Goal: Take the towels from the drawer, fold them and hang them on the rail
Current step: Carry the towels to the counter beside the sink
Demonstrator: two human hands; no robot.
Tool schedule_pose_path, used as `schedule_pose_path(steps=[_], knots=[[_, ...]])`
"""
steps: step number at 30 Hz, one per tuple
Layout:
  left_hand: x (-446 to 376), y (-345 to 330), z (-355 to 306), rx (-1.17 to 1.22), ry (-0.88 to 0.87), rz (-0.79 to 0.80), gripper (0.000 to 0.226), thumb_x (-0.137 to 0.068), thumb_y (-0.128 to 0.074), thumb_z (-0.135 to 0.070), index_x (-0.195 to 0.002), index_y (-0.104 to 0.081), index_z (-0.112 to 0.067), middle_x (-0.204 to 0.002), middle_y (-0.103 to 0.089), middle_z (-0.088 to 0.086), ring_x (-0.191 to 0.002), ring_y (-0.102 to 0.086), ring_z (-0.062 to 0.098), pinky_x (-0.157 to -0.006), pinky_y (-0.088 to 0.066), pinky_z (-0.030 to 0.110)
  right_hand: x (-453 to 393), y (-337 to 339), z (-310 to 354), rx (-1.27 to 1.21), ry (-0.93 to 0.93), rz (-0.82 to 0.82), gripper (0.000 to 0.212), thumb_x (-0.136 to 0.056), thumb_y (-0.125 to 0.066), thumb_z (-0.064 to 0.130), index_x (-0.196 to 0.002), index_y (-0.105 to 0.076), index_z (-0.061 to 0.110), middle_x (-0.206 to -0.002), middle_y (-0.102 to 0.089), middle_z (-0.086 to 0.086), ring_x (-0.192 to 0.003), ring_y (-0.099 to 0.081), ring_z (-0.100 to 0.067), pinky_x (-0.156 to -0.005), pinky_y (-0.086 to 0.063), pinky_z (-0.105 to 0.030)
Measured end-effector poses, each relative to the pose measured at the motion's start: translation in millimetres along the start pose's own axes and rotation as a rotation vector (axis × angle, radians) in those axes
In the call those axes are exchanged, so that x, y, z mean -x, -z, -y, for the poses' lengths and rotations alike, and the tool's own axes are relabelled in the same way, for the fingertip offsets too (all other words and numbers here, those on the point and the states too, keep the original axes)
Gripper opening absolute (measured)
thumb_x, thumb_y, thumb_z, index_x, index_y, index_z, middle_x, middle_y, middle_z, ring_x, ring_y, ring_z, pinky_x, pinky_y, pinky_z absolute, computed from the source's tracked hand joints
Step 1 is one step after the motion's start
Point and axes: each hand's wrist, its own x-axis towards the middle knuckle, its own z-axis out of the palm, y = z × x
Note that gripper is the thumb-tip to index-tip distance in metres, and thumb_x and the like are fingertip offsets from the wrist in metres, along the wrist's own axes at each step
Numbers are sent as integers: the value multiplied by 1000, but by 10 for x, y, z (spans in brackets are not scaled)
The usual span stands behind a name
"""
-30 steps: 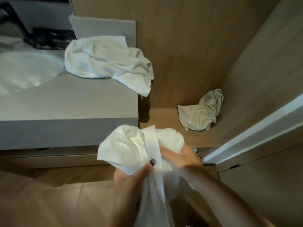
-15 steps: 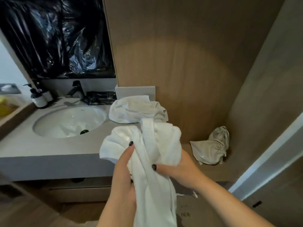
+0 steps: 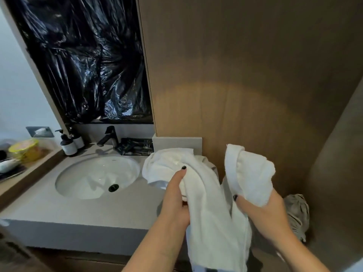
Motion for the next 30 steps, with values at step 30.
schedule_pose_path(steps=[30], knots=[[-2898,846,-1841,-1412,-34,385,21,-88,-66,-24,-105,-69,-11,-84,-76,-1,-73,-70,7,-72,-56,30,-1609,-1466,49,482,116,-151,64,-84,-75,13,-122,-45,56,-122,-57,23,-112,-55,-5,-89,-47,-26]])
